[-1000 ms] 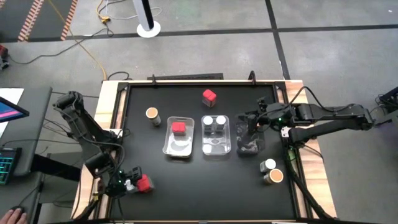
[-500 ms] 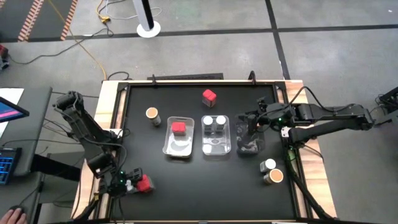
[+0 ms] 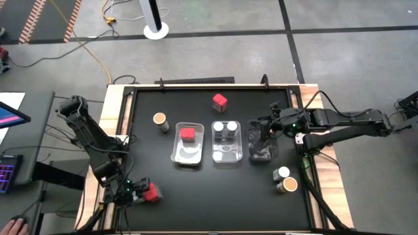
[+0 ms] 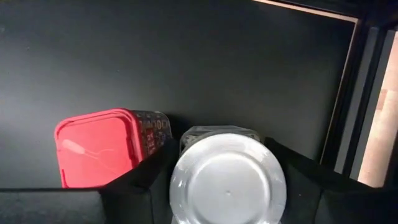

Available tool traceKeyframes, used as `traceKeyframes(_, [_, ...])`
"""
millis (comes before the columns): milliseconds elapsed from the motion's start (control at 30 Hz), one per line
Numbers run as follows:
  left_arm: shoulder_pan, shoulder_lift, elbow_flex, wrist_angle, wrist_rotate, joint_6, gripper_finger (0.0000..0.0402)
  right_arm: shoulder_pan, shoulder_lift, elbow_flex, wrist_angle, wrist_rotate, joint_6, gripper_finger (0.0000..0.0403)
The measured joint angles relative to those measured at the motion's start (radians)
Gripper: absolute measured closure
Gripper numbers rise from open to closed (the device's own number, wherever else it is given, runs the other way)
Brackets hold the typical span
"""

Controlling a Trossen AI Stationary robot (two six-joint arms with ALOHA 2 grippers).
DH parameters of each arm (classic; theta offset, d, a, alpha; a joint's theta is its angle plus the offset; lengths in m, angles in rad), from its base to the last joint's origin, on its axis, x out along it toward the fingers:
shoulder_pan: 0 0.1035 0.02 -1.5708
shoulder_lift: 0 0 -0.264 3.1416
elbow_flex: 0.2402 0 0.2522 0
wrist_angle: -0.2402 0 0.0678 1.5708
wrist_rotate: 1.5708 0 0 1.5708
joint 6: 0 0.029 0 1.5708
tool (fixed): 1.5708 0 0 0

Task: Sort spices by type
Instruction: Put the left white seasoning bottle into the transparent bin

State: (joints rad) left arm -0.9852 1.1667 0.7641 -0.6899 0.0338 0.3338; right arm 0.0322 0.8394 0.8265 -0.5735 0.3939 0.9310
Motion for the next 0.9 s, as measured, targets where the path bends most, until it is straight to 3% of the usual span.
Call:
traceKeyframes(233, [0.000, 0.000, 0.000, -0.001, -0.001, -0.023, 0.0202, 0.000, 0.000, 0.000, 0.000, 0.000, 0.000, 0.0107])
traceKeyframes(500, [0.000, 0.000, 0.000, -0.009, -0.012, -0.204, 0.0208, 0.000, 0.000, 0.000, 0.000, 0.000, -0.023, 0.0107])
traceKeyframes(633, [0.005, 0.000, 0.001, -0.009, -0.013, -0.371, 0.0208, 0.000, 0.000, 0.000, 0.000, 0.001, -0.043, 0.0107])
traceKeyframes(900, [0.060, 0.000, 0.032, -0.009, -0.013, -0.868, 0.0208, 0.001, 0.000, 0.000, 0.000, 0.000, -0.082, 0.0107])
